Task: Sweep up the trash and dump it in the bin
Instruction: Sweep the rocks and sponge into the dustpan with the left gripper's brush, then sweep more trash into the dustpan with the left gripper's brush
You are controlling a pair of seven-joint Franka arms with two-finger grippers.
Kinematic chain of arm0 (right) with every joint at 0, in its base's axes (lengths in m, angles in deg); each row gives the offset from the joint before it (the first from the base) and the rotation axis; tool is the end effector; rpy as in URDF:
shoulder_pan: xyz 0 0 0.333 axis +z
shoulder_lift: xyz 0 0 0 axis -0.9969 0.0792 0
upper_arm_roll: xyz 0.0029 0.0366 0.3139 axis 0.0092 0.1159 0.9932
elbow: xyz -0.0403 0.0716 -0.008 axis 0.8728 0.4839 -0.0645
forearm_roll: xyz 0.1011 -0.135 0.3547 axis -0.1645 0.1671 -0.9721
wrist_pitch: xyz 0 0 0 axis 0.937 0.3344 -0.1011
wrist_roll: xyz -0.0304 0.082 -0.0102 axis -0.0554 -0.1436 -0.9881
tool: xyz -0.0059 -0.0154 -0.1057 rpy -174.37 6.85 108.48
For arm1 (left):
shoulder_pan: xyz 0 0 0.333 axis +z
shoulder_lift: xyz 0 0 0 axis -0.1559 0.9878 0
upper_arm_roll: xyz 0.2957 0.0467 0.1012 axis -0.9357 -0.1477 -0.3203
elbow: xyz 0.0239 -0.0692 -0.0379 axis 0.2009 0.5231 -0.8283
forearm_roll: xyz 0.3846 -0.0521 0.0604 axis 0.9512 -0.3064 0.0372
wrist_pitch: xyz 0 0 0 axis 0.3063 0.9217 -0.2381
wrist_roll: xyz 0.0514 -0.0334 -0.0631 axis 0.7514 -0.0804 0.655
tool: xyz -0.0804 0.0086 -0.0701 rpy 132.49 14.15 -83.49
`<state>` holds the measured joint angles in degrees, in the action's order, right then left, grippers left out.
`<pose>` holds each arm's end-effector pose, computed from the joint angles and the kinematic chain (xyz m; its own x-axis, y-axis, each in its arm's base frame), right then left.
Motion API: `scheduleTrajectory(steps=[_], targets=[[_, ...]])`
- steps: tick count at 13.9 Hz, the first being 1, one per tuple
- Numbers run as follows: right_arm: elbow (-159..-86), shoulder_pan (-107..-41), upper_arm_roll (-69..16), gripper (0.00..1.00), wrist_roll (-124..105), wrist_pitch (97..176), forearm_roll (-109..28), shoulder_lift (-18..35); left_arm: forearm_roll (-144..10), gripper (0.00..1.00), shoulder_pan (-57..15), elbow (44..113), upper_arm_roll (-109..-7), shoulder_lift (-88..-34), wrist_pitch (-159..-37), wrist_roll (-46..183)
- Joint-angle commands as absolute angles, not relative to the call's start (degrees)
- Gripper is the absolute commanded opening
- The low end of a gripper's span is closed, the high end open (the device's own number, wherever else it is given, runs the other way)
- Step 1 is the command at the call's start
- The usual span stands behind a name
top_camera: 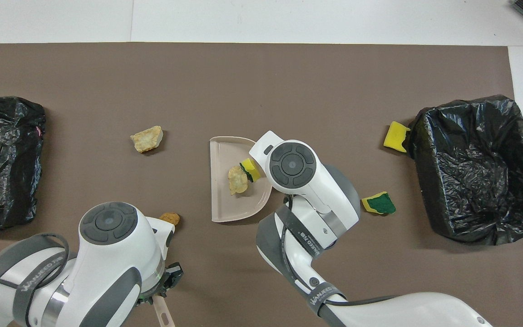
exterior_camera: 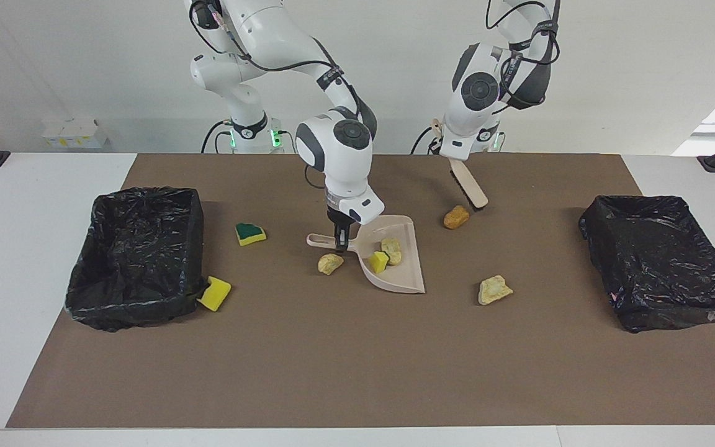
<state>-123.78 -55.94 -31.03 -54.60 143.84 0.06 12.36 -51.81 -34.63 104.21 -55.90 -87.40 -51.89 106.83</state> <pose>0.5413 0.3313 0.3518 -0.0012 0.9956 -0.0941 0.9968 0.0087 0.0799 0.3327 -0.2185 0.4093 0.8047 0.4670 -0.3664 0.3740 -0.8782 -0.2981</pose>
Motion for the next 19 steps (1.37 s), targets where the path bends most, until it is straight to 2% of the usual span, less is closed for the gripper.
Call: scheduleTrajectory(steps=[1,2,6,11,15,19], targets=[[-125.84,-56.19,-30.47,0.00,-55.45,146.42,0.02,11.96,-50.98,0.00,-33.32,108.16,-55.43,-90.22,-57.23,110.06],[-125.84,-56.28,-30.47,0.00,-55.45,146.42,0.02,11.96,-51.16,0.00,-33.32,108.25,-55.43,-89.61,-59.87,110.24],[-125.84,-56.19,-30.47,0.00,-55.45,146.51,0.02,11.96,-55.18,0.00,-34.63,107.29,-55.08,-80.83,-74.98,115.78],[-125.84,-56.11,-30.47,0.00,-55.37,147.12,0.02,12.39,-60.91,0.00,-39.46,99.56,-54.90,-72.74,-90.10,113.94],[-125.84,-54.61,-30.47,0.00,-55.45,144.58,0.81,12.31,-60.83,0.00,-39.64,94.02,-54.72,-70.18,-86.37,101.40],[-125.67,-54.61,-30.56,0.00,-55.54,143.88,1.16,12.31,-59.78,0.00,-37.98,91.12,-55.51,-72.37,-77.05,85.05]])
